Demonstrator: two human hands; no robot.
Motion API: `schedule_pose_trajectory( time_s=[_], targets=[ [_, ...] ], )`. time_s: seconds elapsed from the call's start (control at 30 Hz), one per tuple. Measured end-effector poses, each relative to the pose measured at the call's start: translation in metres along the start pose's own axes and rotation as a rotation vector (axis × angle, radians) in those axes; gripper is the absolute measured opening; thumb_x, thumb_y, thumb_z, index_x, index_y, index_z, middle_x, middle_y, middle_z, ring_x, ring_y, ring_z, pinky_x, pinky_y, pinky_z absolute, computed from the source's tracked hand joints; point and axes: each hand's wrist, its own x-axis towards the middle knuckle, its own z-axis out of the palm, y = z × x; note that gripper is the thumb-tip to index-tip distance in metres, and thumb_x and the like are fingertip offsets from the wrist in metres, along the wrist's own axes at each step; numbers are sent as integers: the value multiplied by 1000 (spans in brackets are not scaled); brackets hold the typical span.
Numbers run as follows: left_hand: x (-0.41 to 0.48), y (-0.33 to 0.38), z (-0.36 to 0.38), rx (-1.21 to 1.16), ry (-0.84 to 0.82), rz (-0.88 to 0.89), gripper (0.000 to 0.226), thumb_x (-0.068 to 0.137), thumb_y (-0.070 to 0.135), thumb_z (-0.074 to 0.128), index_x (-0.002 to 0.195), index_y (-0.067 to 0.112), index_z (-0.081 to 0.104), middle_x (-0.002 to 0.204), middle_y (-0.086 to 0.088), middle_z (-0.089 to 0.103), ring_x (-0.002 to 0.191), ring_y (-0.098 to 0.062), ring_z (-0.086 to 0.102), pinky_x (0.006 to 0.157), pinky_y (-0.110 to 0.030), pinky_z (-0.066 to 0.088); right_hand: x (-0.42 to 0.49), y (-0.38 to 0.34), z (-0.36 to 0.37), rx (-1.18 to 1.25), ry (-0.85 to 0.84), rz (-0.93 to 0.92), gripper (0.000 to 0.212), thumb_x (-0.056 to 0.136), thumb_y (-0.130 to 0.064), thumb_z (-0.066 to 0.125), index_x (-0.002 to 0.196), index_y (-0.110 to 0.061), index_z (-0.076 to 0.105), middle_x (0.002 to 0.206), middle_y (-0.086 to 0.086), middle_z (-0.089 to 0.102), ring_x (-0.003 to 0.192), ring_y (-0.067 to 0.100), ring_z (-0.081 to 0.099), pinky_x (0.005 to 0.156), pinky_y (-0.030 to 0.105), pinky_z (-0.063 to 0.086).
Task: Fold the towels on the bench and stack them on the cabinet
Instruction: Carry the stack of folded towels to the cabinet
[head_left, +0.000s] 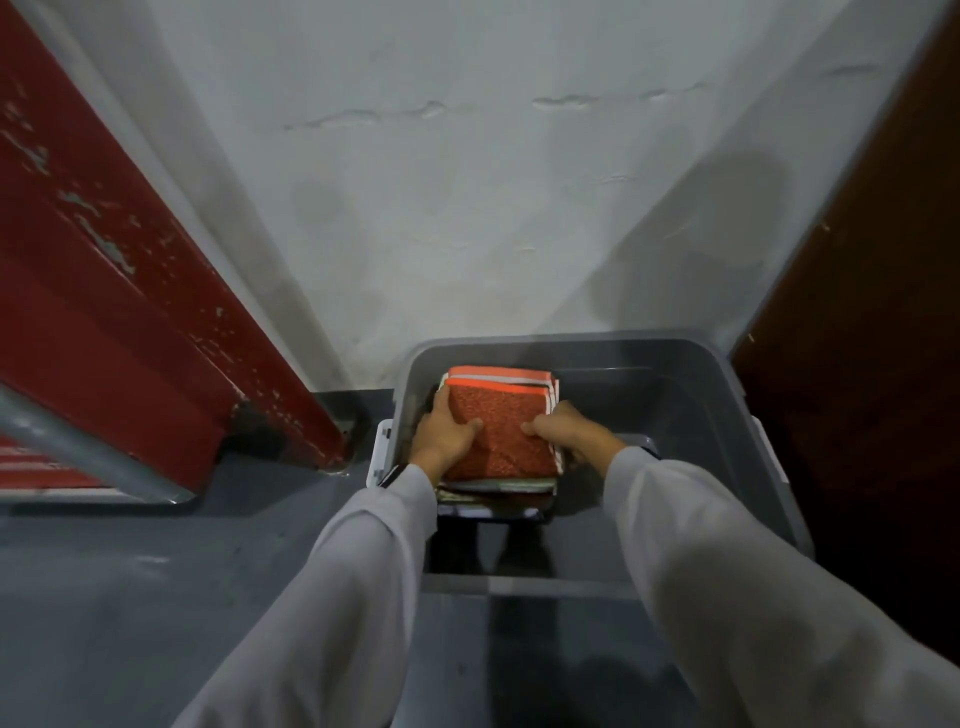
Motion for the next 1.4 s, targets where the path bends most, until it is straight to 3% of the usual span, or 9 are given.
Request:
schedule_pose_trajectory(
  time_s=[0.1,0.2,0.3,0.4,0.63,0.73,0.87,1.03,1.4],
  targets=[
    [6,-9,6,-251,-24,-181,126,60,63,87,156,15,20,146,-8,51,131,-31,54,114,-46,41,4,11,13,207,-94,3,57,83,-18,78,133,-11,53,125,10,67,104,24,69,87,41,60],
    [45,-66,29,-301,-75,-178,128,42,75,89,146,17,42,137,-6,62,119,-23,64,107,-47,50,-7,20,31,370,-54,-18,64,91,-11,72,143,-11,35,132,8,60,115,24,63,100,44,54],
    [28,-48,10,-174,-7,-121,103,60,75,82,143,24,47,128,2,66,114,-25,65,105,-46,51,-9,10,36,392,-64,-105,64,93,-12,70,146,-15,35,135,8,58,118,23,61,105,44,51],
    [5,-14,-6,43,66,-113,84,90,63,64,154,22,30,141,-13,58,128,-39,57,108,-43,43,26,9,41,284,-62,-178,84,72,-45,75,147,-28,41,141,5,58,125,24,60,110,47,47],
    [-1,-22,22,148,32,-163,92,94,67,53,162,28,4,145,-22,54,125,-44,57,106,-49,45,1,33,37,-125,65,-152,94,90,-58,67,160,-16,20,156,15,45,135,41,51,110,42,43],
    [-10,3,30,394,327,-19,83,94,44,62,161,21,18,151,-21,44,133,-43,48,109,-51,39,-10,20,37,-369,266,-144,107,91,-61,62,162,-10,0,165,27,13,146,47,30,117,54,29],
    [-9,12,33,744,291,549,56,98,30,44,154,24,40,163,-9,36,151,-32,28,126,-49,17,-17,9,35,-678,373,-661,73,104,-41,45,163,-13,13,170,16,8,157,34,6,127,52,12],
    [5,-17,36,819,190,451,58,108,42,20,164,31,11,172,-5,3,158,-27,-3,127,-46,-5,-4,17,51,-682,258,-602,64,108,-46,23,165,-23,3,171,7,-9,157,28,-13,127,53,-2],
    [45,-48,56,779,195,461,63,104,48,4,164,31,-2,171,-6,-7,158,-25,-11,128,-49,1,48,41,71,-684,277,-660,65,109,-45,23,164,-21,-1,172,4,-10,157,27,-16,128,51,0]
  ],
)
